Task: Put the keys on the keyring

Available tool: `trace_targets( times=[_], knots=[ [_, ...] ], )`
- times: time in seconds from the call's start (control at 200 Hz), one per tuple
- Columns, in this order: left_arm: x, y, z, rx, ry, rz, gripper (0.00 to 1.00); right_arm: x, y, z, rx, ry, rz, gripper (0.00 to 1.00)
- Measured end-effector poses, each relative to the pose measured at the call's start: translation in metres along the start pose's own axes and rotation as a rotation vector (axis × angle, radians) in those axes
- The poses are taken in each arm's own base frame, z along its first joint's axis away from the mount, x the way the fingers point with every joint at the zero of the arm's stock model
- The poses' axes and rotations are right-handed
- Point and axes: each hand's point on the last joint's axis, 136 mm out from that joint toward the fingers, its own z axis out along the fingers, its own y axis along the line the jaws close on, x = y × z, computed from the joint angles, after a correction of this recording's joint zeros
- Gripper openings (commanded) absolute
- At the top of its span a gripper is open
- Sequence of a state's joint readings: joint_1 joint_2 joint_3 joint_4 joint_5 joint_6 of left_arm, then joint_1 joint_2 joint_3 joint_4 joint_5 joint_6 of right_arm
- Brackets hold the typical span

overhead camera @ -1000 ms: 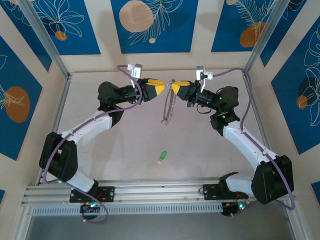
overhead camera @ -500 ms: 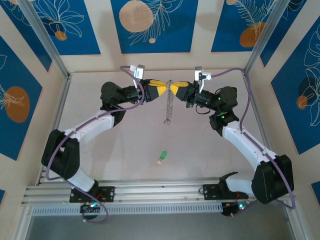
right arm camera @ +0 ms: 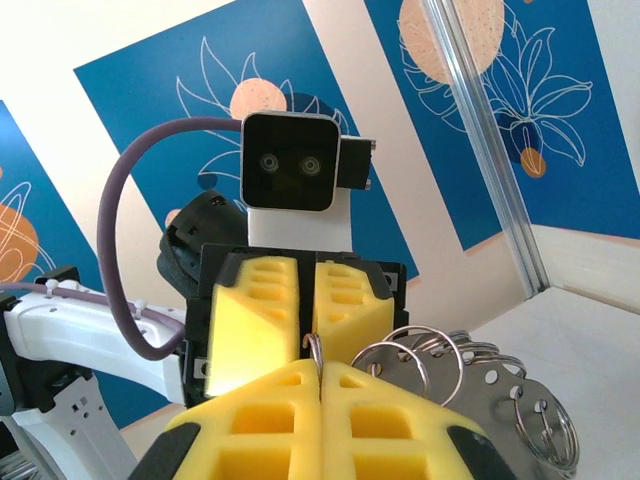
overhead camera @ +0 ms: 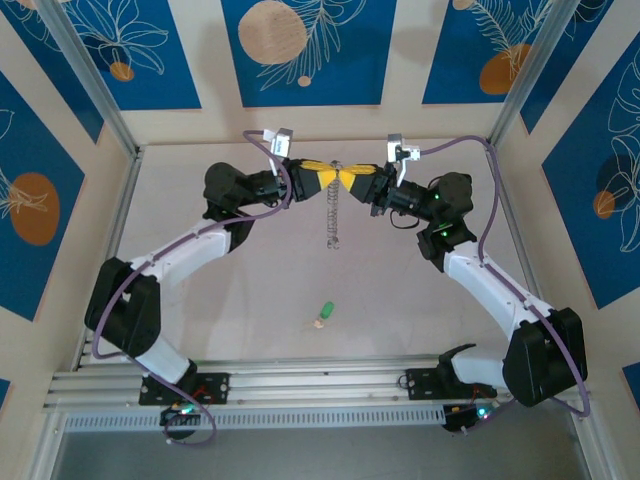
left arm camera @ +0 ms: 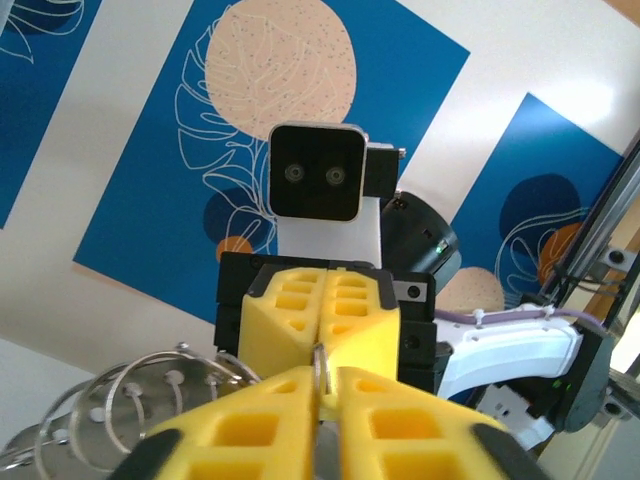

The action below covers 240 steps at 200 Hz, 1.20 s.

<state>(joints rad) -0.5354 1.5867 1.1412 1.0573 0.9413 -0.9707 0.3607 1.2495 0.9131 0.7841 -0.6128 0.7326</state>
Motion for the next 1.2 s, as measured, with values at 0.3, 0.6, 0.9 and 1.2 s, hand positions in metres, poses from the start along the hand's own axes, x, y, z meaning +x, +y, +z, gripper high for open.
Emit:
trace_targets(
  times=[0.3, 0.6, 0.9, 1.2],
  knots=[
    [0.001, 0.001, 0.0, -0.002, 0.003, 0.011, 0.0, 0.001, -0.003, -0.001, 0.009, 0.005, 0.01, 0.22],
    [0.016, 0.014, 0.006, -0.048, 0.097, 0.049, 0.0, -0.009, -0.049, -0.041, 0.209, 0.004, 0.09, 0.48],
    [0.017, 0.013, 0.011, -0.08, 0.262, 0.179, 0.0, -0.01, -0.025, -0.055, 0.197, 0.068, 0.078, 0.49],
    [0.018, -0.003, 0.008, -0.058, 0.379, 0.259, 0.0, -0.001, -0.008, -0.038, 0.079, 0.175, 0.072, 0.48]
  ],
)
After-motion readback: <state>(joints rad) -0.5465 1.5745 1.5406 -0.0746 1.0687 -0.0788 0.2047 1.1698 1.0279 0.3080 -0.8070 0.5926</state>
